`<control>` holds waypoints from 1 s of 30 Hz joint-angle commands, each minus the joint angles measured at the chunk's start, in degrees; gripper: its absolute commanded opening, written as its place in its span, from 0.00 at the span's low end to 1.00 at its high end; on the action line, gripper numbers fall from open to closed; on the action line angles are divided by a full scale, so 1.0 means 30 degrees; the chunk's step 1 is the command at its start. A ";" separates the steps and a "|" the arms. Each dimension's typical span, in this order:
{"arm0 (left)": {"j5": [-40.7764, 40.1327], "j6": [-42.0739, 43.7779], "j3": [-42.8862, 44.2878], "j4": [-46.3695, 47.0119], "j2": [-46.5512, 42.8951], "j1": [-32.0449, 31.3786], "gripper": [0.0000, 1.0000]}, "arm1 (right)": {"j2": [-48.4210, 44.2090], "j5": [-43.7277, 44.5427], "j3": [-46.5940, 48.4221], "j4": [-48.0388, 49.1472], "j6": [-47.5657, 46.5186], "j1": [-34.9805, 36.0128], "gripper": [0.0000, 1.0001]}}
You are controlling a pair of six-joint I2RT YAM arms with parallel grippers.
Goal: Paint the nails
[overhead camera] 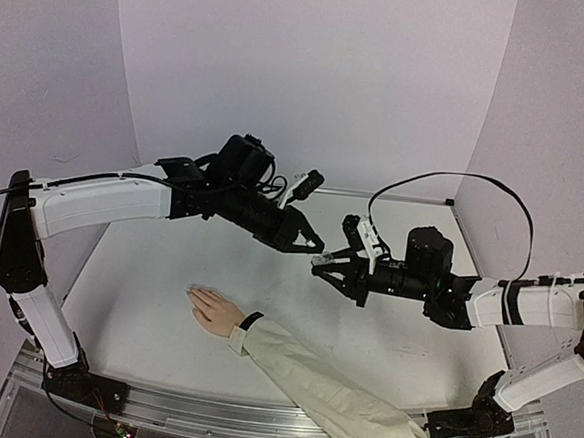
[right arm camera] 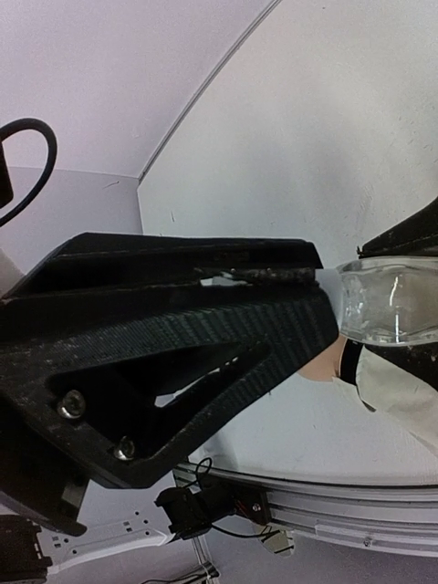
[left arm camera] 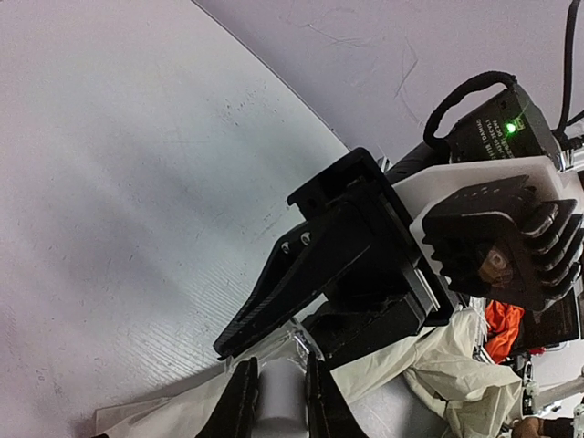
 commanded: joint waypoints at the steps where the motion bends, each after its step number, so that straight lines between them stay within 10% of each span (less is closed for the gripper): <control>1: -0.0520 0.0260 -0.0076 -0.0658 -0.0448 -0.0011 0.00 | -0.0627 0.0112 0.2083 0.2194 0.0405 0.0284 0.00; 17: -0.5482 -0.0313 0.0187 -0.5357 -0.1333 0.0286 0.00 | 0.3952 1.2431 0.7640 0.4513 -0.1581 0.3799 0.00; 30: -0.2410 0.1560 -0.2014 -0.4753 -0.2627 0.1598 0.00 | 0.5023 0.6376 0.9174 0.7152 -0.2470 0.4065 0.00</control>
